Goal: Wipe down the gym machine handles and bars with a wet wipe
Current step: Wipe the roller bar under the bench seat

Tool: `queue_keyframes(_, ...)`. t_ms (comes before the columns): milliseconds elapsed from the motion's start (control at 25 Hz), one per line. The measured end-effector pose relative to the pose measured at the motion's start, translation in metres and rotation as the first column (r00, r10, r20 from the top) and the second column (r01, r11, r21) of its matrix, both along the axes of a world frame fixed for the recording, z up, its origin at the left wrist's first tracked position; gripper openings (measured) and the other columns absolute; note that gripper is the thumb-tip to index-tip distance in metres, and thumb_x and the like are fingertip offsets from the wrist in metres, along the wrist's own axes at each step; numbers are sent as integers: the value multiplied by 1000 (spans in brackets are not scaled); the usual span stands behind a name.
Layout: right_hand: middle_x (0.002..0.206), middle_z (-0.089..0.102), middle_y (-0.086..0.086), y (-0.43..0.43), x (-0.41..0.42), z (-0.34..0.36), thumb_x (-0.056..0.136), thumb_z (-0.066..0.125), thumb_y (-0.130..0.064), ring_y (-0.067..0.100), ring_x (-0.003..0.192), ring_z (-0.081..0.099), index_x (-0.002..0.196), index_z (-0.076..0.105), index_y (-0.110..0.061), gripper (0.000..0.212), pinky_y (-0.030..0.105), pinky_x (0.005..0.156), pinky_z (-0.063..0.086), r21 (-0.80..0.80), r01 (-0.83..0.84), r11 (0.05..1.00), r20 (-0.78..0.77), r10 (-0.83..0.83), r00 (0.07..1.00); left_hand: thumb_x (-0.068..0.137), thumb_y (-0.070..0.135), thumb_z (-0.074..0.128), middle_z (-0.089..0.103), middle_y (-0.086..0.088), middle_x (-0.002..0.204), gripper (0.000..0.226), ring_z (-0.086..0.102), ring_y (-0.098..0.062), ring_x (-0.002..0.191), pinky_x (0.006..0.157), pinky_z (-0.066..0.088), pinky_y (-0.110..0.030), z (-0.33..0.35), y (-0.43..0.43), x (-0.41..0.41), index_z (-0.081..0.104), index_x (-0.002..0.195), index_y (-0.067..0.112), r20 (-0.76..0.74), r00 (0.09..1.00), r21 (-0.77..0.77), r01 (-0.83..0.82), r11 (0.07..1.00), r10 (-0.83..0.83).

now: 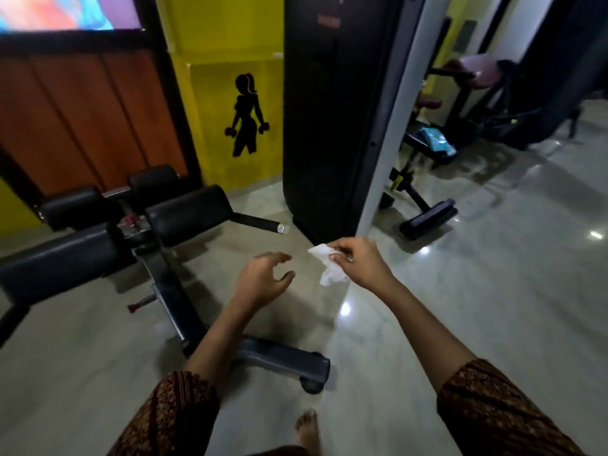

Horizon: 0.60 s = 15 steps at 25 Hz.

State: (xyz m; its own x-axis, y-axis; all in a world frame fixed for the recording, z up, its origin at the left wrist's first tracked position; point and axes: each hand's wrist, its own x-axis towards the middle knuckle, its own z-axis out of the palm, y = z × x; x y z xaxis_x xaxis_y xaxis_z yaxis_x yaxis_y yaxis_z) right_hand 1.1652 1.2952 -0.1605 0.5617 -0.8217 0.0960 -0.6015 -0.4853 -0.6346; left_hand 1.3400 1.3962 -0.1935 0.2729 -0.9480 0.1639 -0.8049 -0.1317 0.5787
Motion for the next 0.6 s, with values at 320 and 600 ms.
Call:
queue_keyframes(320, 114, 65, 10, -150, 59, -2, 90, 55, -6, 19, 104, 60, 118, 63, -6, 29, 17, 81, 41, 85, -182, 980, 16, 181, 983, 84, 20, 66, 67, -6, 108, 27, 61, -21, 98, 76, 40, -23, 13, -116, 39, 66, 109, 11, 25, 976, 24, -215, 976, 214)
queue_keyframes(600, 108, 69, 12, -224, 129, -12, 85, 61, -3, 19, 98, 64, 112, 66, -2, 27, 16, 79, 42, 87, -483, 871, 29, 483, 875, 82, 21, 68, 68, -7, 109, 31, 62, -25, 100, 81, 49, -32, -1, -154, 54, 66, 111, 11, 9, 891, 51, -454, 890, 454)
